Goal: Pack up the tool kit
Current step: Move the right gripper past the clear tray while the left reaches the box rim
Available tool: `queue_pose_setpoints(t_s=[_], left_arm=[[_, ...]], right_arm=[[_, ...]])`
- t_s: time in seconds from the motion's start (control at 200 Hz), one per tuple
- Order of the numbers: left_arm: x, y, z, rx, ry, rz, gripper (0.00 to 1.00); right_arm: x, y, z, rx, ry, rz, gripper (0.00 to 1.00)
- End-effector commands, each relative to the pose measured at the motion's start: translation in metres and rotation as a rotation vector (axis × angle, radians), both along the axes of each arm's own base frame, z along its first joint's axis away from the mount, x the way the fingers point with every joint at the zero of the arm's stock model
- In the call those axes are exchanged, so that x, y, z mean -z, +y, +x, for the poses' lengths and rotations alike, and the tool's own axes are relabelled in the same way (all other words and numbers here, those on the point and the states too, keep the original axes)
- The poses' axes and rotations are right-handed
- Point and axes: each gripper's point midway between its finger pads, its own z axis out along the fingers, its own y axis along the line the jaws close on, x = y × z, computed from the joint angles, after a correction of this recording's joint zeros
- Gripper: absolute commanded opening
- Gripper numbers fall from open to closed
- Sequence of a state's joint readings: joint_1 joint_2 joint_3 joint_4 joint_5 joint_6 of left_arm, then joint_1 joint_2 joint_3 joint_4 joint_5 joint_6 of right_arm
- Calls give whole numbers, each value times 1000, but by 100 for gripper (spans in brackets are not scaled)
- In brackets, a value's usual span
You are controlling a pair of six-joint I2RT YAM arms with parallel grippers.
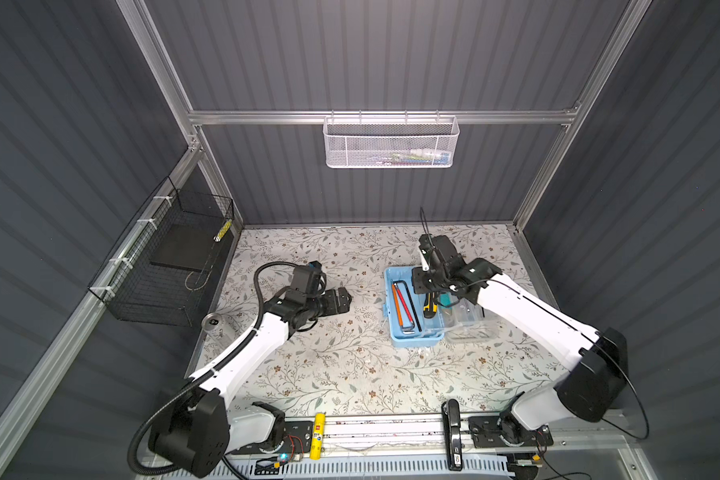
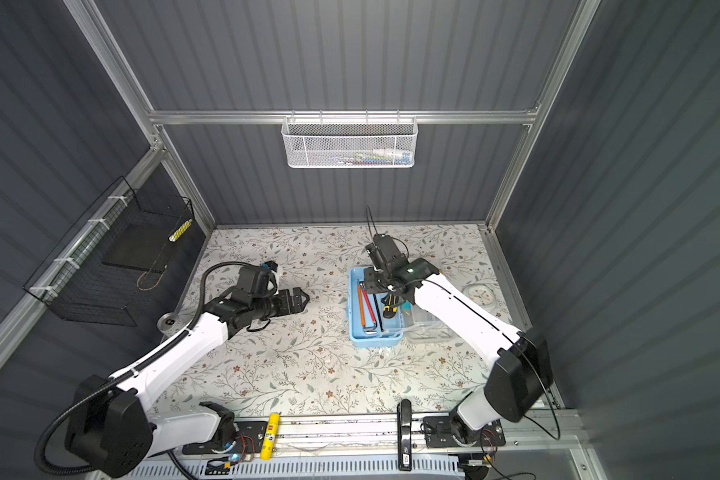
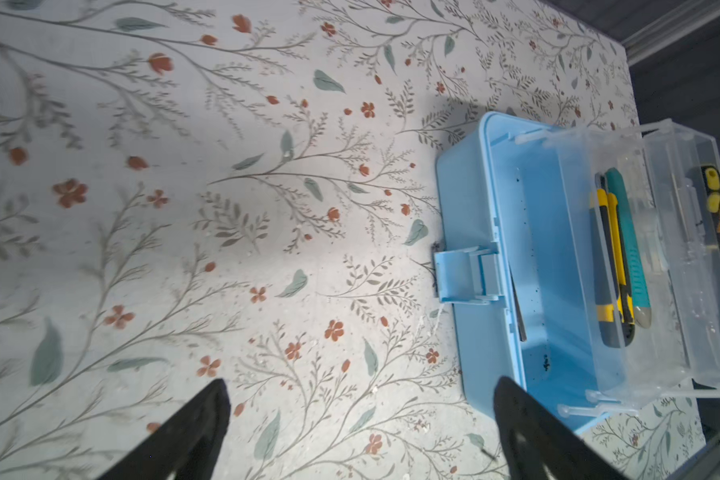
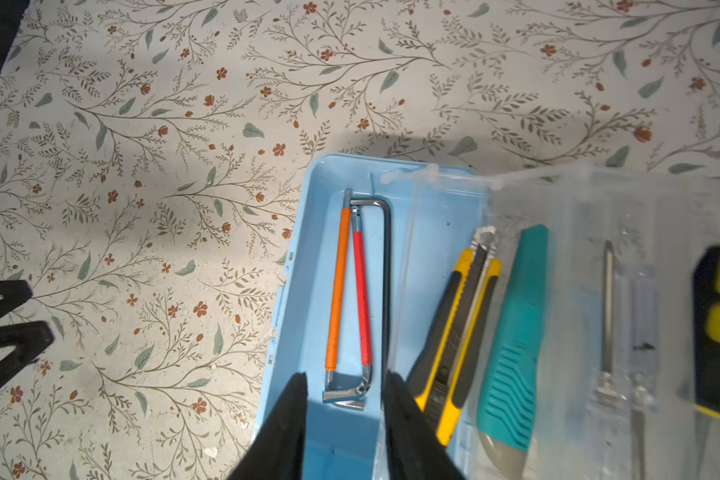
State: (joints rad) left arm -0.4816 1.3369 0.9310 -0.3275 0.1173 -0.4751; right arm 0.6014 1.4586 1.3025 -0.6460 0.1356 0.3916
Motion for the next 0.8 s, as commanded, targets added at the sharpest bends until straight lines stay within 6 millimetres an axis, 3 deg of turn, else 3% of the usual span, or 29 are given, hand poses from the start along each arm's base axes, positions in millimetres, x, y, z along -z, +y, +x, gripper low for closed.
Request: queue_pose_setpoints(t_s=[0.0,0.15,0.405,0.59,0.796], left_arm=[[-18,-49,12,150,-83,-40,99],[4,-86,25,214,-38,-62,99],[40,-116,41,276,2,22,99],[66,-114,50,241,49,113,100],[89,-101,50,201,113,204,99]], right_arm=[[2,-26,-15,18,26,11,36],[-11,-57,-27,78,-12,80,37],[-20,-103,-57,194,-33,104,39],[-27,-120,-62,237,-54,159,40],[-37,-122,-56,229,-68,204,40]])
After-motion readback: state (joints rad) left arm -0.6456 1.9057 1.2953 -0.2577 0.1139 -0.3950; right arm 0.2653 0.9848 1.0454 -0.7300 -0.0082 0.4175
